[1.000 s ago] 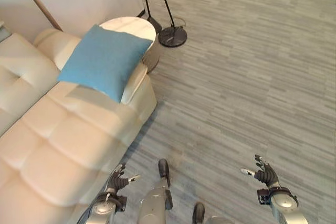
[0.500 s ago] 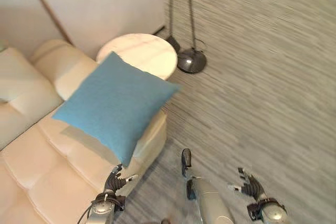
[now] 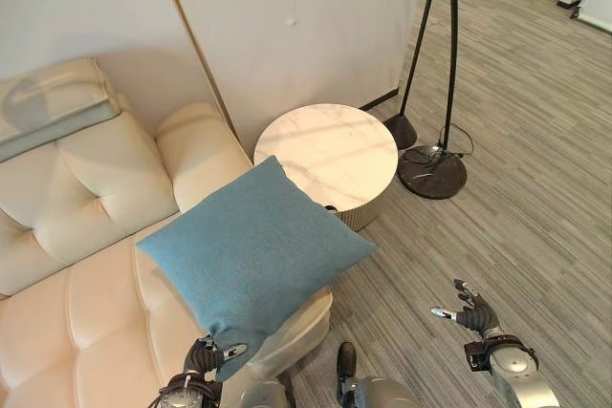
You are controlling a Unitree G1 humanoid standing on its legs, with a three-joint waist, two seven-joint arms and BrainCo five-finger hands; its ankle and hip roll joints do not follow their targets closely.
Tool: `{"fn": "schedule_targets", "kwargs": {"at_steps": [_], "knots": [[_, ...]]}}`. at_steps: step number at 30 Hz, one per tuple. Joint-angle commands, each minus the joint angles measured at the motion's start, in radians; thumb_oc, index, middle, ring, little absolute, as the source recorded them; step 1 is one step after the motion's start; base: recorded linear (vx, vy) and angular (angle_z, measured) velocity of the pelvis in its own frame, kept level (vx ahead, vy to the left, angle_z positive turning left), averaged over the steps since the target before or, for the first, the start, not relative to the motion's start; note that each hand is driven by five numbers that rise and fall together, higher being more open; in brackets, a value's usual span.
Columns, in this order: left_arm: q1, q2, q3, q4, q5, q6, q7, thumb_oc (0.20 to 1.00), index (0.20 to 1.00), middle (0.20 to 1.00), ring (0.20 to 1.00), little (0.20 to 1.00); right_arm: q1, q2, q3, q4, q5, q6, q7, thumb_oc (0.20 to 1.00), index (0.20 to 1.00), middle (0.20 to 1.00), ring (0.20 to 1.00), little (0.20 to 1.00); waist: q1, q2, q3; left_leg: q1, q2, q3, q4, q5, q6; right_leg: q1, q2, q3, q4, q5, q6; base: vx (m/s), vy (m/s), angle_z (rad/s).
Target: Pick up all the scattered cushions and arrange them neatly on the sofa.
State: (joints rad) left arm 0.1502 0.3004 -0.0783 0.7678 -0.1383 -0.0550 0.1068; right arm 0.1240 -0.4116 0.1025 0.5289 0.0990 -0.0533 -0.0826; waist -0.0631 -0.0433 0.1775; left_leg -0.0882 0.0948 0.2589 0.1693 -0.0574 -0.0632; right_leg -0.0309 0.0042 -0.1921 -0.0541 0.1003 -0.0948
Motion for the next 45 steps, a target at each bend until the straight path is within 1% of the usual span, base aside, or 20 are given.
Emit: {"fn": "schedule_targets", "kwargs": {"at_steps": [1,6,9,10,11,13,16,17,18,20,21,22,24,28,32,36,40,41,42,45], "knots": [[-0.037,0.018,0.01,0.009,-0.02,-0.045,0.006,1.0,1.0,1.0,1.0,1.0,0.018,-0.034,-0.043,-0.03,-0.005,-0.021,-0.01,1.0,1.0,1.0,1.0,1.0,0.005,0.02,-0.031,0.034,-0.023,-0.016,-0.064,0.041,0.0,0.0,-0.09,0.033,0.102,-0.122,0.179,0.11,0.119,0.17],[-0.01,0.024,0.032,0.041,-0.01,-0.039,0.003,1.0,1.0,1.0,1.0,1.0,0.012,-0.041,-0.04,-0.06,-0.034,-0.015,-0.005,1.0,1.0,1.0,1.0,1.0,0.033,0.012,-0.051,0.079,-0.052,-0.028,-0.121,0.027,0.021,0.016,-0.098,0.046,0.086,-0.115,0.19,0.09,0.11,0.01],[0.001,0.037,0.048,0.032,-0.013,-0.041,0.003,1.0,1.0,1.0,1.0,1.0,-0.012,-0.069,-0.036,-0.097,-0.059,-0.015,-0.004,1.0,1.0,1.0,1.0,1.0,0.055,0.002,-0.049,0.086,-0.066,-0.041,-0.127,0.013,0.035,0.015,-0.104,0.054,0.091,-0.114,0.199,0.04,0.09,-0.07],[0.001,0.037,0.048,0.032,-0.013,-0.041,0.003,1.0,1.0,1.0,1.0,1.0,-0.012,-0.069,-0.036,-0.097,-0.059,-0.015,-0.004,1.0,1.0,1.0,1.0,1.0,0.055,0.002,-0.049,0.085,-0.066,-0.041,-0.127,0.013,0.035,0.015,-0.104,0.054,0.091,-0.114,0.199,0.02,0.078,-0.08],[0.008,0.045,0.055,0.008,-0.021,-0.046,0.007,1.0,1.0,1.0,1.0,1.0,-0.035,-0.09,-0.037,-0.128,-0.068,-0.021,-0.009,1.0,1.0,1.0,1.0,1.0,0.072,-0.004,-0.046,0.085,-0.075,-0.052,-0.131,0.006,0.044,0.008,-0.11,0.055,0.106,-0.116,0.206,0.02,0.107,-0.04],[0.01,0.057,0.07,-0.028,-0.046,-0.05,0.008,1.0,1.0,1.0,1.0,1.0,-0.066,-0.117,-0.048,-0.185,-0.073,-0.028,-0.012,1.0,1.0,1.0,1.0,1.0,0.087,-0.006,-0.034,0.09,-0.089,-0.067,-0.139,-0.003,0.06,-0.011,-0.118,0.06,0.161,-0.125,0.218,0.02,0.125,-0.12],[-0.001,0.076,0.09,-0.072,-0.077,-0.06,0.022,1.0,1.0,1.0,1.0,1.0,-0.116,-0.154,-0.061,-0.237,-0.083,-0.036,-0.026,1.0,1.0,1.0,1.0,1.0,0.096,-0.005,-0.009,0.089,-0.101,-0.086,-0.134,-0.005,0.079,-0.079,-0.134,0.082,0.289,-0.115,0.236,-0.01,0.083,-0.01],[-0.006,0.081,0.09,-0.079,-0.087,-0.065,0.026,1.0,1.0,1.0,1.0,1.0,-0.132,-0.157,-0.06,-0.238,-0.073,-0.042,-0.032,1.0,1.0,1.0,1.0,1.0,0.096,-0.005,-0.004,0.088,-0.103,-0.096,-0.136,-0.007,0.081,-0.098,-0.126,0.102,0.315,-0.119,0.239,-0.01,0.029,0.04],[-0.01,0.085,0.091,-0.089,-0.096,-0.071,0.028,1.0,1.0,1.0,1.0,1.0,-0.149,-0.165,-0.062,-0.244,-0.061,-0.047,-0.035,1.0,1.0,1.0,1.0,1.0,0.094,-0.005,-0.002,0.086,-0.104,-0.107,-0.137,-0.007,0.082,-0.122,-0.108,0.133,0.327,-0.123,0.235,0.04,-0.004,0.09],[-0.015,0.096,0.092,-0.11,-0.118,-0.079,0.034,1.0,1.0,1.0,1.0,1.0,-0.18,-0.183,-0.058,-0.248,-0.042,-0.056,-0.04,1.0,1.0,1.0,1.0,1.0,0.091,-0.006,0.011,0.091,-0.115,-0.137,-0.138,-0.01,0.081,-0.168,-0.07,0.186,0.288,-0.113,0.226,0.06,-0.037,0.38],[-0.017,0.103,0.087,-0.124,-0.124,-0.08,0.029,1.0,1.0,1.0,1.0,1.0,-0.177,-0.189,-0.06,-0.247,-0.035,-0.053,-0.038,1.0,1.0,1.0,1.0,1.0,0.089,-0.013,0.013,0.086,-0.123,-0.156,-0.127,-0.013,0.078,-0.157,-0.063,0.202,0.26,-0.114,0.224,0.05,-0.068,0.41],[-0.022,0.11,0.089,-0.133,-0.125,-0.084,0.029,1.0,1.0,1.0,1.0,1.0,-0.194,-0.198,-0.062,-0.234,-0.02,-0.055,-0.037,1.0,1.0,1.0,1.0,1.0,0.085,-0.016,0.015,0.078,-0.126,-0.176,-0.116,-0.014,0.075,-0.152,-0.062,0.219,0.239,-0.112,0.23,0.07,-0.088,0.59],[-0.03,0.119,0.08,-0.149,-0.134,-0.087,0.019,1.0,1.0,1.0,1.0,1.0,-0.216,-0.213,-0.046,-0.222,-0.006,-0.05,-0.03,1.0,1.0,1.0,1.0,1.0,0.097,-0.027,0.014,0.065,-0.131,-0.197,-0.113,-0.019,0.069,-0.138,-0.061,0.223,0.214,-0.117,0.217,0.06,-0.144,0.7],[-0.055,0.131,0.046,-0.167,-0.145,-0.09,0.012,1.0,1.0,1.0,1.0,1.0,-0.313,-0.26,0.025,-0.174,0.005,-0.043,-0.019,1.0,1.0,1.0,1.0,1.0,0.114,-0.024,0.008,0.042,-0.12,-0.227,-0.131,-0.002,0.053,-0.127,-0.061,0.181,0.169,-0.107,0.202,0.05,-0.163,0.43],[-0.13,0.125,-0.026,-0.187,-0.183,-0.099,0.018,1.0,1.0,1.0,1.0,1.0,-0.451,-0.274,0.123,-0.091,0.046,-0.032,-0.019,1.0,1.0,1.0,1.0,1.0,0.127,-0.016,0.03,-0.007,-0.114,-0.267,-0.161,0.035,0.035,-0.146,-0.064,0.132,0.131,-0.099,0.191,-0.06,-0.131,0.5],[-0.271,0.085,-0.122,-0.172,-0.248,-0.124,0.055,1.0,1.0,1.0,1.0,1.0,-0.66,-0.226,0.255,0.061,0.11,-0.017,-0.03,1.0,1.0,1.0,1.0,1.0,0.135,-0.003,0.074,-0.081,-0.116,-0.292,-0.186,0.087,0.02,-0.21,-0.059,0.105,0.127,-0.085,0.18,-0.13,-0.088,0.29],[-0.484,0.046,-0.224,-0.09,-0.284,-0.137,0.102,1.0,1.0,1.0,1.0,1.0,-0.854,-0.139,0.435,0.194,0.112,0.004,-0.006,1.0,1.0,1.0,1.0,1.0,0.137,0.008,0.109,-0.121,-0.115,-0.306,-0.212,0.127,0.004,-0.245,-0.052,0.089,0.124,-0.077,0.177,-0.06,-0.047,0.24],[-0.485,0.046,-0.224,-0.09,-0.284,-0.137,0.102,1.0,1.0,1.0,1.0,1.0,-0.855,-0.139,0.435,0.194,0.112,0.004,-0.006,1.0,1.0,1.0,1.0,1.0,0.136,0.008,0.107,-0.125,-0.115,-0.306,-0.212,0.129,0.004,-0.247,-0.053,0.088,0.123,-0.075,0.177,-0.05,-0.04,0.08],[-0.583,0.025,-0.271,-0.065,-0.284,-0.14,0.128,1.0,1.0,1.0,1.0,1.0,-0.922,-0.085,0.506,0.224,0.1,0.012,-0.004,1.0,1.0,1.0,1.0,1.0,0.136,0.012,0.124,-0.138,-0.113,-0.311,-0.218,0.142,-0.002,-0.258,-0.051,0.086,0.122,-0.072,0.176,-0.04,-0.029,0.05],[-0.668,0.001,-0.306,-0.047,-0.285,-0.141,0.157,1.0,1.0,1.0,1.0,1.0,-0.945,-0.002,0.556,0.208,0.096,0.013,-0.018,1.0,1.0,1.0,1.0,1.0,0.13,0.015,0.142,-0.146,-0.112,-0.313,-0.224,0.154,-0.008,-0.265,-0.049,0.087,0.121,-0.068,0.175,-0.03,-0.013,0.04]]}}
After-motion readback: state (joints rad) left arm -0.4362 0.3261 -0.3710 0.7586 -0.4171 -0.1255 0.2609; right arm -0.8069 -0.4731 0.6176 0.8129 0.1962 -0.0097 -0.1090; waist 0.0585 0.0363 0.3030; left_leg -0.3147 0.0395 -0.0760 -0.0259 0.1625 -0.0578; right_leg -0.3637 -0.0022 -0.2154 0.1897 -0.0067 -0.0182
